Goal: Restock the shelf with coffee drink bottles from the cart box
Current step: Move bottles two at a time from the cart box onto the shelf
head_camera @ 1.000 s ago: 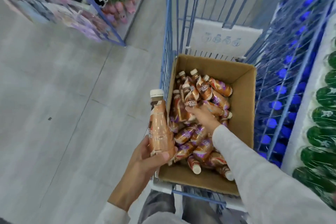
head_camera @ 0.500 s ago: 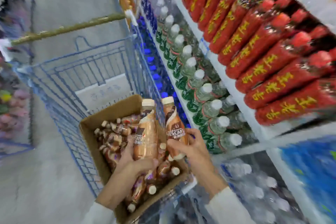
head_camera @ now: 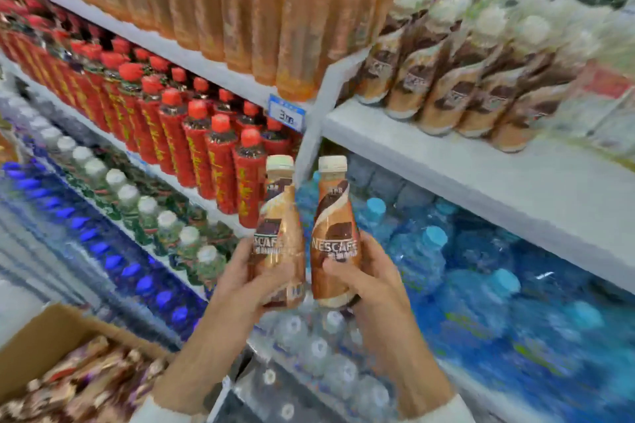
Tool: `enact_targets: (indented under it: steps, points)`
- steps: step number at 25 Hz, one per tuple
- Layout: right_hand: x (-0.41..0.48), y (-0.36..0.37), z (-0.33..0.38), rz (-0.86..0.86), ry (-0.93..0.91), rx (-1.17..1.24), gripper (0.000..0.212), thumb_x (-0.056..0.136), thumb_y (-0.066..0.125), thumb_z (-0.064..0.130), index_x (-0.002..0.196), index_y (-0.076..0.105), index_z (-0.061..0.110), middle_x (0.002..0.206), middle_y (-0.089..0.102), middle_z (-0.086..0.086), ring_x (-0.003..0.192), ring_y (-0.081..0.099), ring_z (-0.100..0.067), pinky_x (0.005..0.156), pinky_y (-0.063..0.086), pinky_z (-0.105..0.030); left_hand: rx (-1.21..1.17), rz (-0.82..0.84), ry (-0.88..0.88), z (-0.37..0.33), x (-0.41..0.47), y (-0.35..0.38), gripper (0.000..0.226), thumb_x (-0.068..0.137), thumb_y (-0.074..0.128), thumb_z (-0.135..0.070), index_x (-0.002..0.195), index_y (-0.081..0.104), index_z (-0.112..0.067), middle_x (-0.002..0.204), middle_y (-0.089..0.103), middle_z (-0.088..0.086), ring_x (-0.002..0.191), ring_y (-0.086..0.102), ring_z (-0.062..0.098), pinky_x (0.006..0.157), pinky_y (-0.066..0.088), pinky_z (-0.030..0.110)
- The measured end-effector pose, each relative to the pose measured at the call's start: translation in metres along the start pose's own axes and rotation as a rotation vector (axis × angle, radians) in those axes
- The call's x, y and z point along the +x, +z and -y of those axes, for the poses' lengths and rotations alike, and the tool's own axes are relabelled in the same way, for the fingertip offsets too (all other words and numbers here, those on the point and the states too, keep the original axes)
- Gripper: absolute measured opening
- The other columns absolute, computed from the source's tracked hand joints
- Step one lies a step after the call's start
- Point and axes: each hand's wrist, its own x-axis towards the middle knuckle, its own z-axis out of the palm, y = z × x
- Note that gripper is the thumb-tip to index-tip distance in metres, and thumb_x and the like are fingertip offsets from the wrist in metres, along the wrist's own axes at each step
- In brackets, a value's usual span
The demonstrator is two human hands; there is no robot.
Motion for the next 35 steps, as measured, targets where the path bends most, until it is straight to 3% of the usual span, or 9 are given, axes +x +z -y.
enact_targets:
  steps: [3, 7, 16, 20, 25, 29, 31, 33, 35]
  points:
    - [-0.015, -0.042, 0.031, -0.031, -0.114, 0.001, 0.051, 0.057, 0.088, 0.032, 0.106, 0.074, 0.027, 0.108, 0.078, -0.007, 0.096, 0.074, -0.02, 0.077, 0.058, -0.031, 0.165, 0.115, 0.084, -0.003, -0.003, 0.049, 0.062, 0.055, 0.093, -0.021, 0.112, 0.068, -0.027, 0.095, 0.08, 0.004, 0.082, 0.077, 0.018, 0.064, 0.059, 0.025]
    - [-0.026, -0.086, 0.078, -0.142, -0.26, -0.034, 0.055, 0.058, 0.089, 0.027, 0.11, 0.071, 0.018, 0.106, 0.078, -0.006, 0.097, 0.074, -0.02, 0.076, 0.058, -0.025, 0.267, 0.232, 0.203, -0.02, 0.005, 0.108, 0.068, 0.049, 0.092, -0.035, 0.112, 0.066, -0.031, 0.098, 0.08, 0.007, 0.085, 0.078, 0.018, 0.067, 0.059, 0.021]
    - [0.001, -0.144, 0.167, -0.384, -0.486, -0.221, 0.053, 0.078, 0.086, 0.012, 0.117, 0.057, 0.031, 0.102, 0.073, 0.017, 0.09, 0.071, 0.003, 0.068, 0.055, -0.012, 0.503, 0.417, 0.432, -0.047, 0.074, 0.231, 0.064, 0.059, 0.092, -0.044, 0.11, 0.055, -0.049, 0.1, 0.077, -0.018, 0.093, 0.074, 0.001, 0.075, 0.06, 0.02]
    - [0.022, -0.159, 0.172, -0.391, -0.456, -0.317, 0.058, 0.084, 0.081, 0.01, 0.123, 0.044, 0.031, 0.107, 0.068, 0.019, 0.092, 0.066, 0.012, 0.074, 0.054, -0.013, 0.595, 0.397, 0.532, -0.039, 0.098, 0.258, 0.069, 0.073, 0.092, -0.029, 0.129, 0.051, -0.029, 0.11, 0.072, -0.015, 0.098, 0.067, -0.008, 0.092, 0.056, 0.025]
    - [0.033, -0.166, 0.159, -0.373, -0.448, -0.353, 0.062, 0.087, 0.077, 0.007, 0.132, 0.04, 0.03, 0.125, 0.064, 0.01, 0.107, 0.065, 0.004, 0.091, 0.053, -0.024, 0.616, 0.406, 0.547, -0.023, 0.109, 0.253, 0.075, 0.075, 0.09, -0.03, 0.137, 0.048, -0.028, 0.119, 0.071, -0.015, 0.106, 0.065, -0.008, 0.098, 0.054, 0.026]
    - [0.023, -0.163, 0.156, -0.423, -0.406, -0.437, 0.084, 0.081, 0.086, 0.022, 0.145, 0.032, 0.031, 0.141, 0.05, 0.012, 0.127, 0.052, -0.006, 0.103, 0.048, -0.025, 0.72, 0.37, 0.585, -0.022, 0.107, 0.245, 0.084, 0.07, 0.089, -0.048, 0.142, 0.046, -0.035, 0.125, 0.065, -0.02, 0.11, 0.062, -0.005, 0.091, 0.051, 0.013]
    - [0.012, -0.158, 0.147, -0.542, -0.399, -0.523, 0.095, 0.074, 0.089, 0.039, 0.148, 0.029, 0.037, 0.147, 0.042, 0.013, 0.131, 0.046, -0.006, 0.107, 0.044, -0.03, 0.777, 0.278, 0.653, -0.019, 0.103, 0.242, 0.085, 0.067, 0.088, -0.058, 0.137, 0.046, -0.037, 0.123, 0.063, -0.02, 0.108, 0.062, 0.002, 0.092, 0.052, 0.023]
    - [0.008, -0.145, 0.14, -0.646, -0.455, -0.515, 0.081, 0.072, 0.084, 0.051, 0.138, 0.038, 0.045, 0.138, 0.051, 0.016, 0.121, 0.054, -0.001, 0.099, 0.049, -0.027, 0.767, 0.224, 0.682, -0.014, 0.103, 0.242, 0.07, 0.069, 0.087, -0.056, 0.126, 0.051, -0.037, 0.117, 0.063, -0.019, 0.104, 0.062, 0.005, 0.09, 0.055, 0.031]
    - [0.012, -0.137, 0.135, -0.763, -0.509, -0.565, 0.064, 0.076, 0.08, 0.053, 0.129, 0.044, 0.047, 0.124, 0.057, 0.018, 0.11, 0.06, 0.0, 0.094, 0.054, -0.029, 0.76, 0.2, 0.668, -0.012, 0.103, 0.246, 0.058, 0.072, 0.087, -0.052, 0.116, 0.052, -0.038, 0.109, 0.062, -0.02, 0.099, 0.062, 0.002, 0.084, 0.054, 0.027]
